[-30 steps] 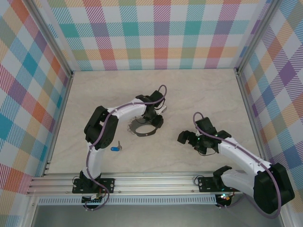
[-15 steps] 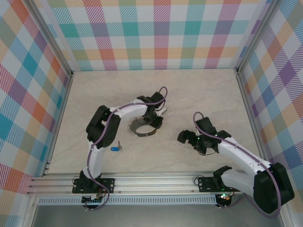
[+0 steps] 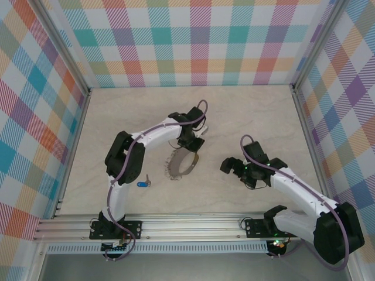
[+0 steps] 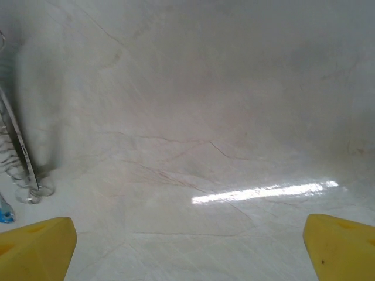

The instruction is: Put the keys on the keyring

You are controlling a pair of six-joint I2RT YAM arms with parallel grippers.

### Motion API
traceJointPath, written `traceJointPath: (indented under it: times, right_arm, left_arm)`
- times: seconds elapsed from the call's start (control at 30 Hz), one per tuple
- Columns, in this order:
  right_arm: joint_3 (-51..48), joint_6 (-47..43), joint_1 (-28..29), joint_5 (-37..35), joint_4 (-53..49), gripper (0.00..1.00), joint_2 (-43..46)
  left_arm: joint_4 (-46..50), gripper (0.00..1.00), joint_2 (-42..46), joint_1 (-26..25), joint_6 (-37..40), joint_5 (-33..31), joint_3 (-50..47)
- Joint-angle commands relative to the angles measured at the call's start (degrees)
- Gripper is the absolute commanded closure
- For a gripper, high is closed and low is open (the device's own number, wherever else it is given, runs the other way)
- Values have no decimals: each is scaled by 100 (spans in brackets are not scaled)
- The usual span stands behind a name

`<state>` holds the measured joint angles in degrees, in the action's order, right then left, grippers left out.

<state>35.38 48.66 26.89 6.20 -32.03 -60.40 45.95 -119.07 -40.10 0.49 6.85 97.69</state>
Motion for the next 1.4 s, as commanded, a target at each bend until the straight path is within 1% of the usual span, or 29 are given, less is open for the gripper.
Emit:
traceJointPath:
  times: [0.0, 0.1, 0.3, 0.5, 0.63, 0.73, 0.8, 0.97, 1.07, 1.2, 1.37]
  right_arm:
    - [506, -131, -35, -98, -269, 0, -70]
    - [697, -280, -35, 250, -34, 0, -8]
    - [1320, -441, -172, 671, 164, 1, -16]
    - [2055, -611, -536, 1319, 452, 8, -98]
    - [2521, -577, -672, 1763, 714, 14, -204]
    - [2920, -552, -712, 2036, 800, 20, -377]
    - [3194, -535, -727, 2125, 851, 27, -461]
    - [3529, -282, -730, 2275, 1260, 37, -577]
    - [3659, -216, -743, 2417, 1513, 41, -642]
    - [3976, -457, -745, 2796, 1734, 48, -873]
    - [4216, -450, -750, 3348, 2388, 48, -1179]
  left_arm:
    - [494, 100, 569, -59, -50, -151, 538]
    - [652, 100, 768, -55, -128, -224, 706]
    - [423, 100, 1292, -47, -300, -109, 773]
    - [-405, 100, 2011, 0, 17, 734, 585]
    - [-876, 100, 2405, 146, 153, 1521, 591]
    - [-1021, 100, 2532, 309, 80, 2112, 748]
    - [-1087, 100, 2539, 458, -34, 2618, 942]
    - [-1158, 100, 2443, 797, -288, 3637, 1378]
    - [-1203, 100, 2425, 891, -372, 3863, 1529]
    - [-1216, 100, 2339, 934, -441, 4134, 1744]
    - [-1180, 100, 2148, 933, -558, 4321, 2044]
